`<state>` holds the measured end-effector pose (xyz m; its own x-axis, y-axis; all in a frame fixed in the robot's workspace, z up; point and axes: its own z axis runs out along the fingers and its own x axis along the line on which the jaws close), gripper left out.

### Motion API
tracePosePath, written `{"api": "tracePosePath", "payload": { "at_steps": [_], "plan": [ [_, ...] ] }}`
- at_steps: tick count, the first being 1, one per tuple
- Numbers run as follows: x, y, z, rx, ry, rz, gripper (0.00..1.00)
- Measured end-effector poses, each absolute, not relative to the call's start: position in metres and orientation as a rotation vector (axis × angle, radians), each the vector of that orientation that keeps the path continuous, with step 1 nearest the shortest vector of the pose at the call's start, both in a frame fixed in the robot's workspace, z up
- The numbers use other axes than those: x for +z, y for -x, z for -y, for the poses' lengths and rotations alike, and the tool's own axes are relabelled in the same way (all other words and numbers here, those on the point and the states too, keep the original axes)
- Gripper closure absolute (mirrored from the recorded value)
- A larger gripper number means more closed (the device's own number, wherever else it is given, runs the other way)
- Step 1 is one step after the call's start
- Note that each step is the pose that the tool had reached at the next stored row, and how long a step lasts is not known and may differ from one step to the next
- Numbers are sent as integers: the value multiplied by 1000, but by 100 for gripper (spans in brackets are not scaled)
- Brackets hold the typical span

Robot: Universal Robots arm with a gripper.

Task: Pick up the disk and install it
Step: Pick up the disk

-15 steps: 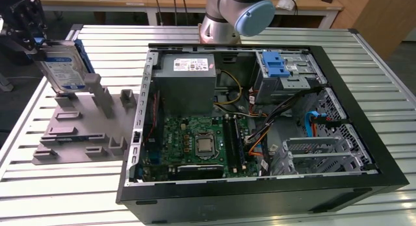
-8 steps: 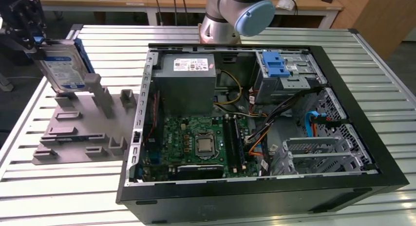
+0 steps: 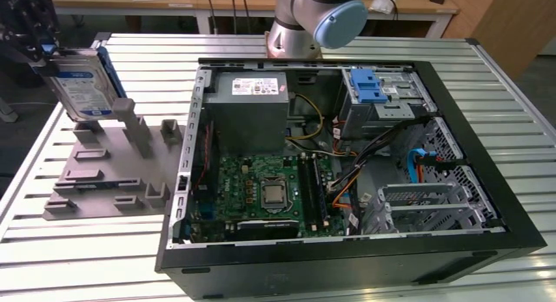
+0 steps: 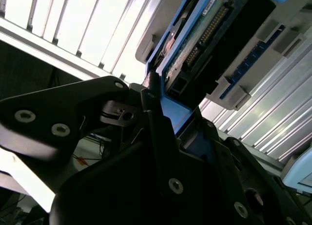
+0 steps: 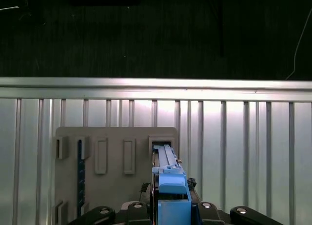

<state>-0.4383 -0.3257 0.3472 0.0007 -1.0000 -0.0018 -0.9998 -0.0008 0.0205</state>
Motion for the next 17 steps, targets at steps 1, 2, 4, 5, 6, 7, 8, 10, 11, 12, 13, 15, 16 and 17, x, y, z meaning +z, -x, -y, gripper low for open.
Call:
{"api": "tracePosePath", "payload": {
  "at_steps": [1,2,4,5,6,7,8,10,11,12,13,15,16,17],
  "plan": [
    [348,438,326,-25,-2213,2211,64],
    [349,438,326,-25,-2213,2211,64],
    [351,438,326,-24,-2213,2211,64],
    [352,438,326,-24,-2213,2211,64],
    [353,438,326,-24,-2213,2211,64],
    [354,438,326,-24,-2213,2211,64],
    [355,438,326,-24,-2213,2212,64],
    [356,438,326,-24,-2213,2212,64],
    [357,438,326,-24,-2213,2212,64],
    [358,438,326,-23,-2214,2212,64],
    [359,438,326,-23,-2213,2212,64],
    [361,438,326,-23,-2214,2212,64],
    [361,438,326,-23,-2214,2212,64],
    [362,438,326,-23,-2214,2212,64]
  ]
}}
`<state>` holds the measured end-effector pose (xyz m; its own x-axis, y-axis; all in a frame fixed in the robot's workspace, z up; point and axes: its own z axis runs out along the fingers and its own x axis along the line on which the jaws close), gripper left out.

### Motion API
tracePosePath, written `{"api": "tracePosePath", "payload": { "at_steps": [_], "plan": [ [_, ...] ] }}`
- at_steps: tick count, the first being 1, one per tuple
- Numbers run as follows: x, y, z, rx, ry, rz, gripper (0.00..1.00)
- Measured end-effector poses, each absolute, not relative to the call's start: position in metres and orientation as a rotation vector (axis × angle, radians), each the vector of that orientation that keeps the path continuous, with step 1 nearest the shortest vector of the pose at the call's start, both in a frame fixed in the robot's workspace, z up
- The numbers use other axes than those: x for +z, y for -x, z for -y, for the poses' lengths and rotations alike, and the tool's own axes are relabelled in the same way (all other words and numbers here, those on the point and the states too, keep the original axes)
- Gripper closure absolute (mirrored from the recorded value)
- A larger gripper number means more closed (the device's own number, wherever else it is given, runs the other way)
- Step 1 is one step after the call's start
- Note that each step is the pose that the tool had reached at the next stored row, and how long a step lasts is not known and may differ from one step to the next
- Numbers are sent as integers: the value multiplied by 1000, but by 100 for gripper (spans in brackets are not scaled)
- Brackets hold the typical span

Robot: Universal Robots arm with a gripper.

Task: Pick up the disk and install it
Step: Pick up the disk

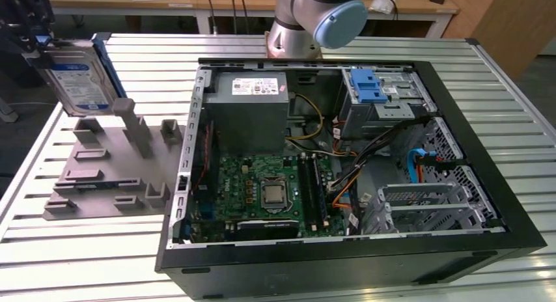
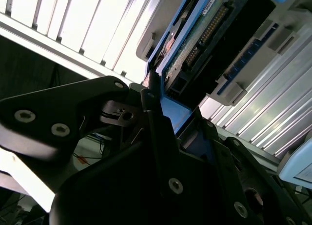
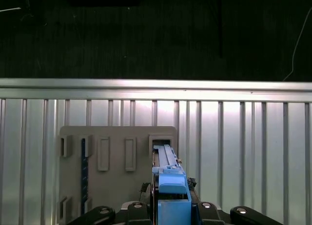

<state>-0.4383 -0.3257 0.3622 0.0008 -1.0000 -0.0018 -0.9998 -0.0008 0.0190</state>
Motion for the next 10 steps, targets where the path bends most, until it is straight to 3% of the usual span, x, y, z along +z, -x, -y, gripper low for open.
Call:
{"api": "tracePosePath", "payload": {
  "at_steps": [10],
  "plan": [
    [370,438,326,-22,-2214,2212,64]
  ]
}}
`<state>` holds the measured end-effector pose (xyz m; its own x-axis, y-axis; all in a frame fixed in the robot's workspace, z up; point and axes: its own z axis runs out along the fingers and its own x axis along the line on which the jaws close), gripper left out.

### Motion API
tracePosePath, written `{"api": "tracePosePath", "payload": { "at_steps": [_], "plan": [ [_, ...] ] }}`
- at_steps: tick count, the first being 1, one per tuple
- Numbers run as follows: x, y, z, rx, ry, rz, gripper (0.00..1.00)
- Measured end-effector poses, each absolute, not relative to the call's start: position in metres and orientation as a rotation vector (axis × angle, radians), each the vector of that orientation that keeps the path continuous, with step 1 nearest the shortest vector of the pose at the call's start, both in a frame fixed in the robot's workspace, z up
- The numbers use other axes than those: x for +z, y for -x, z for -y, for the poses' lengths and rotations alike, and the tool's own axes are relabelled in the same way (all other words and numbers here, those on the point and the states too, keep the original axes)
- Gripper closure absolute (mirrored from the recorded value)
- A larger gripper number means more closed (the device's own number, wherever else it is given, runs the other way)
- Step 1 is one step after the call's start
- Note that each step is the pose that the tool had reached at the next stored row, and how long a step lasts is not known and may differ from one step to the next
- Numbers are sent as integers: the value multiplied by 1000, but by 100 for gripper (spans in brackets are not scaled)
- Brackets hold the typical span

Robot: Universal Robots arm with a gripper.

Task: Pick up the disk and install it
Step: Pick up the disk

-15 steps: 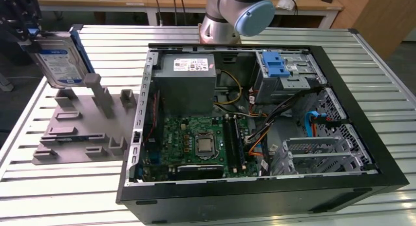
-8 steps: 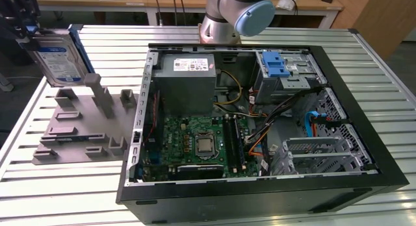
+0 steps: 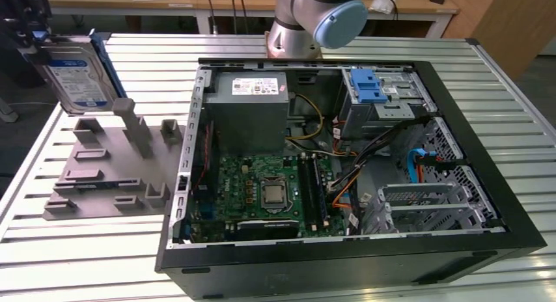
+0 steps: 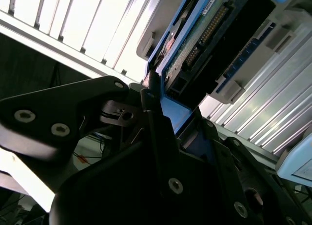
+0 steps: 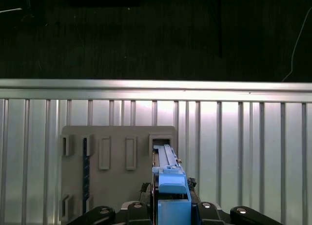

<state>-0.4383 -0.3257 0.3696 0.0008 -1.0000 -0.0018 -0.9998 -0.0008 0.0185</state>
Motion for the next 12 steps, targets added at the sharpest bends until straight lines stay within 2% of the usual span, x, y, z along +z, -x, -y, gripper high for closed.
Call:
{"api": "tracePosePath", "payload": {
  "at_steps": [12],
  "plan": [
    [378,438,326,-22,-2214,2213,64]
  ]
}}
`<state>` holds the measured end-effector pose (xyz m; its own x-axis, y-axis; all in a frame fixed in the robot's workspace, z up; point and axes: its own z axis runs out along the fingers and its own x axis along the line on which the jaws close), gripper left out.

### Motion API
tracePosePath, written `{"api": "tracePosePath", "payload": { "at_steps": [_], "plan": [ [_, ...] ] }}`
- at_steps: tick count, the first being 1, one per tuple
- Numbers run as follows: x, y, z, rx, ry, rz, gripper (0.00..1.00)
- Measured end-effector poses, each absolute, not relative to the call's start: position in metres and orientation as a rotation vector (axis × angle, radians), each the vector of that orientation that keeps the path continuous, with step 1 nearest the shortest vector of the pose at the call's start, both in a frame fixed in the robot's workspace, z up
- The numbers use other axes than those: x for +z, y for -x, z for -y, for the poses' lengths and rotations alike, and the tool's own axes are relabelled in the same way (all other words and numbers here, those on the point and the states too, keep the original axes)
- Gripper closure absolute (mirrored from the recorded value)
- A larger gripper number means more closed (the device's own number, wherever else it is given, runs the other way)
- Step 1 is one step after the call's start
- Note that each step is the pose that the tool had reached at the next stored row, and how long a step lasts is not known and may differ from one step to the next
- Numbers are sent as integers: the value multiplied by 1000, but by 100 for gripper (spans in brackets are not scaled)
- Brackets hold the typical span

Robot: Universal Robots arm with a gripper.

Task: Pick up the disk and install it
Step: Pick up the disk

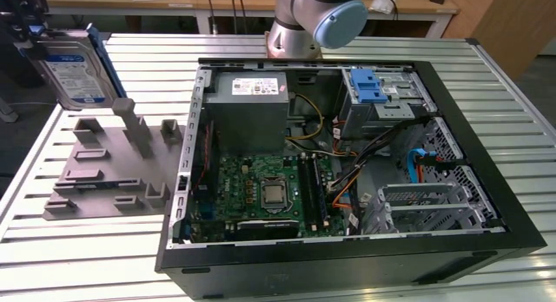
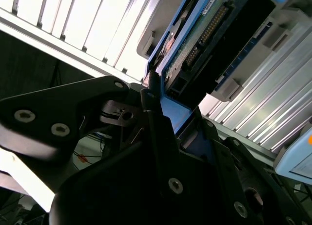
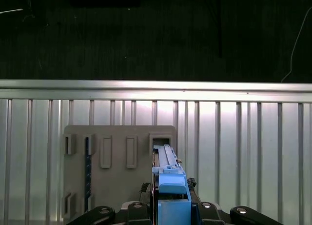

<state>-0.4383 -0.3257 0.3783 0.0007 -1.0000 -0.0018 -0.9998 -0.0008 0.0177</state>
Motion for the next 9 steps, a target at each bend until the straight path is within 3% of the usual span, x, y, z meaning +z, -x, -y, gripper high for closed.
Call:
{"api": "tracePosePath", "payload": {
  "at_steps": [9],
  "plan": [
    [385,438,326,-21,-2215,2213,64]
  ]
}}
